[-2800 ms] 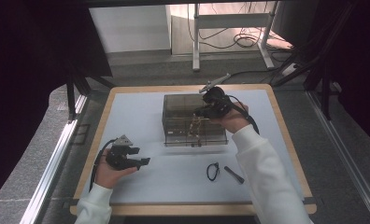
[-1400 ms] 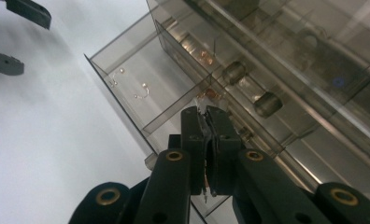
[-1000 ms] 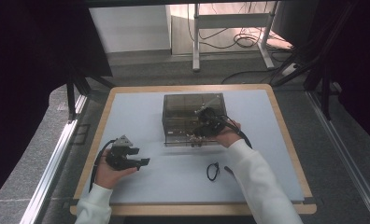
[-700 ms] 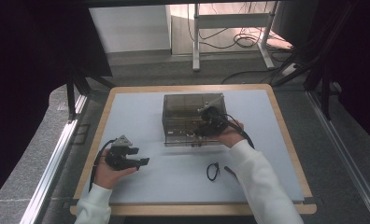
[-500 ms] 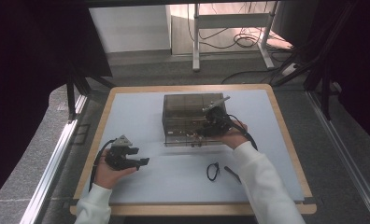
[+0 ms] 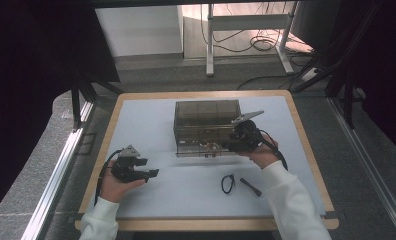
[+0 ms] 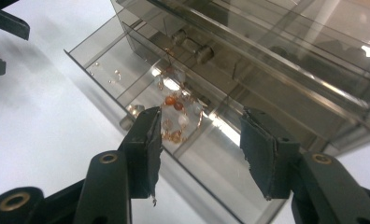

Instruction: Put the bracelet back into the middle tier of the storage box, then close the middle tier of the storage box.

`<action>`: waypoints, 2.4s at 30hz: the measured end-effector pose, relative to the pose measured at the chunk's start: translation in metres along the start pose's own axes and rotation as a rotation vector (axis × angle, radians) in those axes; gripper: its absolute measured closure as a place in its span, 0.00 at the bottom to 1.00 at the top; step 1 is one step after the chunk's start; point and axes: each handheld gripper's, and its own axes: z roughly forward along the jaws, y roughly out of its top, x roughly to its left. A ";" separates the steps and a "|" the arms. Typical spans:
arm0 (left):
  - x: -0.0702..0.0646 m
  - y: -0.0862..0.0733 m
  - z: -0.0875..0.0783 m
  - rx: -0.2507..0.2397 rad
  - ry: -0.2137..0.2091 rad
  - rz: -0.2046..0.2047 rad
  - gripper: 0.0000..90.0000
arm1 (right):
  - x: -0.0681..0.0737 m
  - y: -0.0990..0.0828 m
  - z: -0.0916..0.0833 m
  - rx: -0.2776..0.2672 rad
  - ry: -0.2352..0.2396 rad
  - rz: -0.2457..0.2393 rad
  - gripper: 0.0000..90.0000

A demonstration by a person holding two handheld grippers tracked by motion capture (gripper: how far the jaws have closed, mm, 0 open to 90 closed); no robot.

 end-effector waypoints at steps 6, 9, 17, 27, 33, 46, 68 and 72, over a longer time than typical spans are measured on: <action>-0.001 0.000 0.001 -0.003 -0.003 -0.008 0.35 | -0.004 -0.014 -0.008 -0.017 -0.008 0.027 0.54; -0.001 0.000 0.001 -0.004 -0.001 -0.007 0.35 | -0.007 -0.020 -0.010 -0.023 -0.014 0.041 0.54; 0.000 -0.001 0.001 -0.002 0.000 -0.006 0.35 | -0.010 -0.035 -0.019 -0.043 -0.027 0.073 0.54; 0.000 -0.001 -0.002 -0.007 0.005 -0.008 0.35 | -0.006 -0.055 -0.025 -0.065 -0.023 0.078 0.55; 0.000 -0.002 -0.001 -0.006 0.007 -0.009 0.35 | -0.004 -0.067 -0.025 -0.074 -0.019 0.091 0.55; 0.000 -0.002 0.000 -0.001 0.005 -0.007 0.35 | 0.001 -0.077 -0.022 -0.088 -0.007 0.086 0.60; -0.001 -0.002 0.001 -0.001 0.005 -0.008 0.34 | 0.010 -0.072 0.002 -0.040 0.024 0.043 0.99; 0.000 -0.002 0.001 0.001 0.005 -0.007 0.34 | 0.013 -0.069 0.010 -0.025 0.027 0.039 1.00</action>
